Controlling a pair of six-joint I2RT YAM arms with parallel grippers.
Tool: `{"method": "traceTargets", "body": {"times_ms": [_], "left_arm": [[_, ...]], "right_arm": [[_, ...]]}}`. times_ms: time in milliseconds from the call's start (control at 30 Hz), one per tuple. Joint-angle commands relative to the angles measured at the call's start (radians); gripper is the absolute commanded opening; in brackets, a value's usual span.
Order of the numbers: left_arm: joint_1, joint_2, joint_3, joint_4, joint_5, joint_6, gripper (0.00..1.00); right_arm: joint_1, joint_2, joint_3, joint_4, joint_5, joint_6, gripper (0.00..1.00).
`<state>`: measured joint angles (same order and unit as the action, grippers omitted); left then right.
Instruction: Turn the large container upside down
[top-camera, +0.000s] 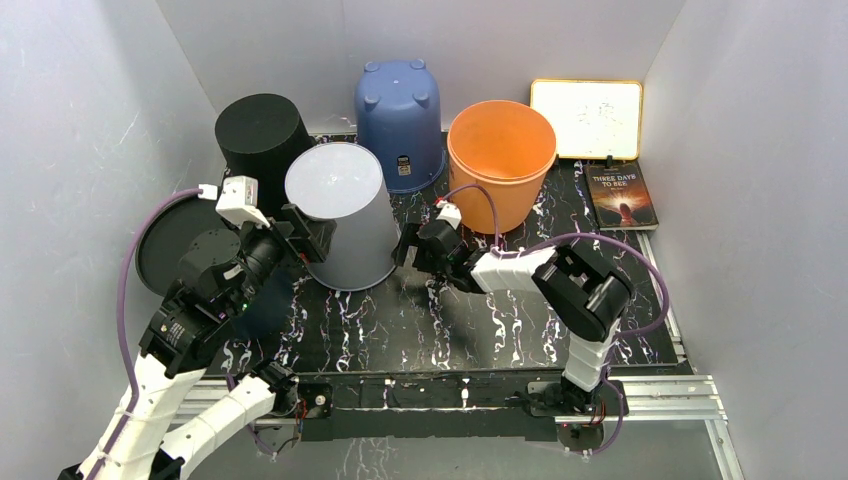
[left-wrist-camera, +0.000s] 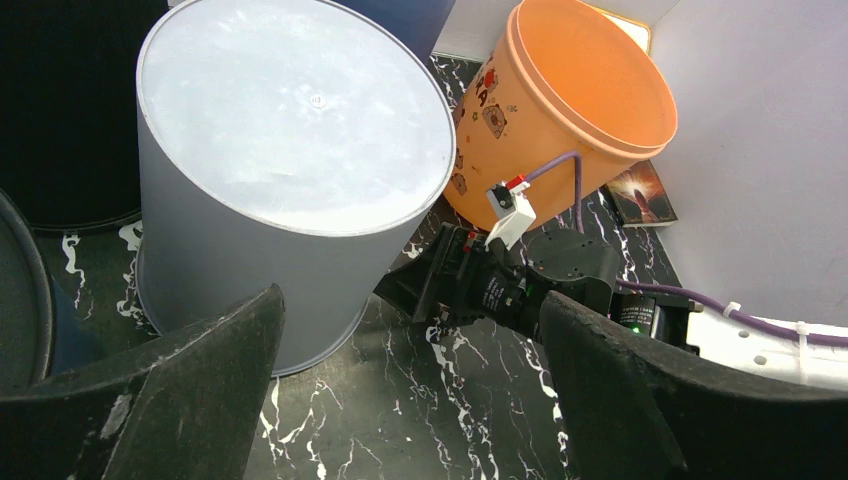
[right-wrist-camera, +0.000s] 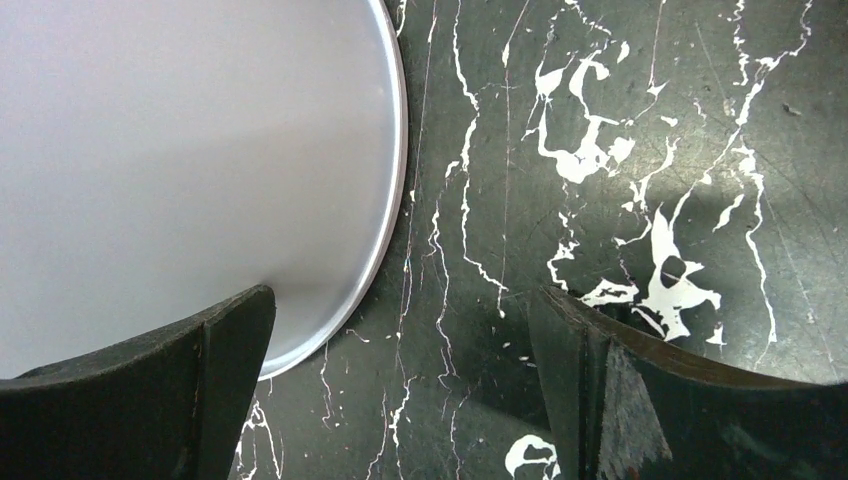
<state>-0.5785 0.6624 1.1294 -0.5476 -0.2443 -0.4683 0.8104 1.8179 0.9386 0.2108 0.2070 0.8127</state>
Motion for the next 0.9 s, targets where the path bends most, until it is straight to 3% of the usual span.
{"method": "traceTargets", "body": {"times_ms": [0, 267, 467, 767, 867], "left_arm": [[0.003, -0.009, 0.006, -0.008, -0.005, 0.017, 0.98], [0.003, 0.011, 0.027, -0.010, 0.007, 0.012, 0.98], [0.003, 0.018, 0.019, -0.010, 0.018, 0.002, 0.98], [0.003, -0.006, -0.006, 0.008, 0.046, -0.027, 0.99], [0.004, -0.017, -0.013, 0.014, 0.052, -0.034, 0.98]], "right_arm": [[0.033, -0.037, 0.024, -0.050, 0.032, -0.022, 0.98], [0.122, -0.304, 0.029, -0.259, 0.181, -0.170, 0.98], [0.137, -0.452, 0.139, -0.450, 0.325, -0.348, 0.95], [0.090, -0.347, 0.567, -0.678, 0.493, -0.680, 0.98], [0.009, -0.319, 0.662, -0.694, 0.431, -0.733, 0.97]]}}
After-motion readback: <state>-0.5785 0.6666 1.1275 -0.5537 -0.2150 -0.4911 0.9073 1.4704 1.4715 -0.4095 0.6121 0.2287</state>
